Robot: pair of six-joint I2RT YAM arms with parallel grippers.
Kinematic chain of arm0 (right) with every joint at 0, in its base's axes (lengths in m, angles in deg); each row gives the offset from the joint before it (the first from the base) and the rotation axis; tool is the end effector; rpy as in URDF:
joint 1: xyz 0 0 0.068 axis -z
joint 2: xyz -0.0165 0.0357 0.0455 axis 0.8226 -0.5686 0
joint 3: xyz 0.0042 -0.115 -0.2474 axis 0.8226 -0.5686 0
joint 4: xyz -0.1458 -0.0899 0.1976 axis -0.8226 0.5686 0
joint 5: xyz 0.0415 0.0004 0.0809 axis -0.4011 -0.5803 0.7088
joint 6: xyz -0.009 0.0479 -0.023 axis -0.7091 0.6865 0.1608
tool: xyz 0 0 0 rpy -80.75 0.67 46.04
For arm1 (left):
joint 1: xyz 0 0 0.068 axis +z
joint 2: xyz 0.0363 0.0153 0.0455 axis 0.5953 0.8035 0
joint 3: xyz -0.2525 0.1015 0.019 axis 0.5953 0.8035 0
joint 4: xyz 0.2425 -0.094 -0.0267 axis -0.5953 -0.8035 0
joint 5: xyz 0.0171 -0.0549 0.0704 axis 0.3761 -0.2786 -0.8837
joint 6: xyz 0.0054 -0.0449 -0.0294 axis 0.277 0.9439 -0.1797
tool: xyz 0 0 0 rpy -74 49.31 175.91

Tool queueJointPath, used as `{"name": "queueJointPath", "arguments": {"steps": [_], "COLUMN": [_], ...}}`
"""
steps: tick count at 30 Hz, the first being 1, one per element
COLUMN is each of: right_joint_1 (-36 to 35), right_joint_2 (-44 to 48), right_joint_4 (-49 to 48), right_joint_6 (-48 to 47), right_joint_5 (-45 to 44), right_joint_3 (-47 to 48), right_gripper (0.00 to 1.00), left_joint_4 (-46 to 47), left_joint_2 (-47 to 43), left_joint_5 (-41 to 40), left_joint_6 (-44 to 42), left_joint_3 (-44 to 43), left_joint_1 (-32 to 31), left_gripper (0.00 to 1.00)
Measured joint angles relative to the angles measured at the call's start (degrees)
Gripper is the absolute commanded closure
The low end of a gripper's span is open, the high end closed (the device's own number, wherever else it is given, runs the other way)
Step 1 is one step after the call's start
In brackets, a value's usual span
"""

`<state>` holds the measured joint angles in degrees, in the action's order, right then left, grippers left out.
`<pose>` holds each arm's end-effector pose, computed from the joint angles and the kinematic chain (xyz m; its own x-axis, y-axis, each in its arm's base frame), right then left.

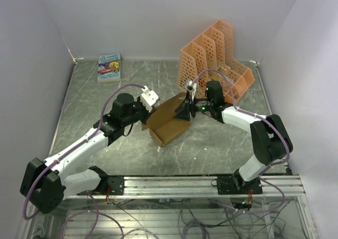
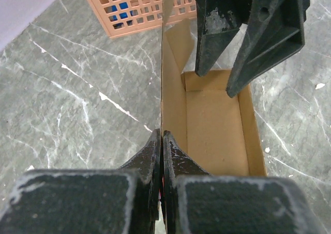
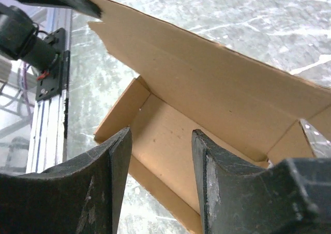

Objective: Fold the paper box

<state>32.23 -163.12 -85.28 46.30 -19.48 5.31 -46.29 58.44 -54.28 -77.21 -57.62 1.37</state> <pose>0.2998 0.1605 0.2100 -0.4439 -0.1784 -0.8782 -0.8894 0.2068 0.4076 0.2009 -0.1514 0.2818 -0.1157 0.3205 -0.9402 0.7753 0.6208 0.1163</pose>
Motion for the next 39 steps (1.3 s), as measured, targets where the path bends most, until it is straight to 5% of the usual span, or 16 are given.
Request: {"name": "queueJointPath", "arguments": {"steps": [7, 12, 17, 20, 21, 25, 27, 32, 39], "right_joint_1": [5.3, 13.4, 18.5, 19.5, 19.5, 18.1, 16.5, 13.2, 9.0], "right_joint_2": [4.7, 9.3, 11.7, 11.9, 11.9, 11.9, 12.0, 12.7, 11.4], "right_joint_4": [3.5, 14.9, 17.6, 17.5, 17.5, 17.4, 16.2, 13.1, 9.2], "right_joint_6": [-4.3, -17.0, -21.7, -23.3, -23.8, -28.1, -29.5, -31.4, -31.4], "right_joint_5": [7.1, 14.1, 11.0, 7.1, 6.4, 6.0, 4.8, 2.8, -1.4], "right_joint_3": [0.0, 3.3, 5.1, 5.0, 4.8, 2.5, 0.0, -5.7, -5.9], "right_gripper": [0.43, 0.4, 0.59, 0.63, 0.57, 0.05, 0.01, 0.04, 0.44], "left_joint_4": [-0.4, -1.8, -4.4, -5.9, -6.3, -7.5, -7.5, -7.4, -6.9], "left_joint_2": [-0.3, -1.0, -2.1, -2.8, -2.9, -2.9, -2.9, -2.9, -2.6], "left_joint_5": [0.6, 2.0, 5.0, 8.1, 9.1, 12.7, 13.9, 15.8, 17.0], "left_joint_6": [-1.1, -4.0, -8.3, -11.4, -12.1, -14.0, -14.4, -14.6, -14.5], "left_joint_3": [-0.5, -0.8, -2.0, -2.9, -3.2, -4.3, -4.4, -4.4, -4.4], "left_joint_1": [0.0, 0.0, 0.0, 0.5, 0.6, 1.2, 1.4, 1.4, 1.4], "left_gripper": [0.93, 0.93, 0.93, 0.93, 0.93, 0.93, 0.93, 0.93, 0.93]}}
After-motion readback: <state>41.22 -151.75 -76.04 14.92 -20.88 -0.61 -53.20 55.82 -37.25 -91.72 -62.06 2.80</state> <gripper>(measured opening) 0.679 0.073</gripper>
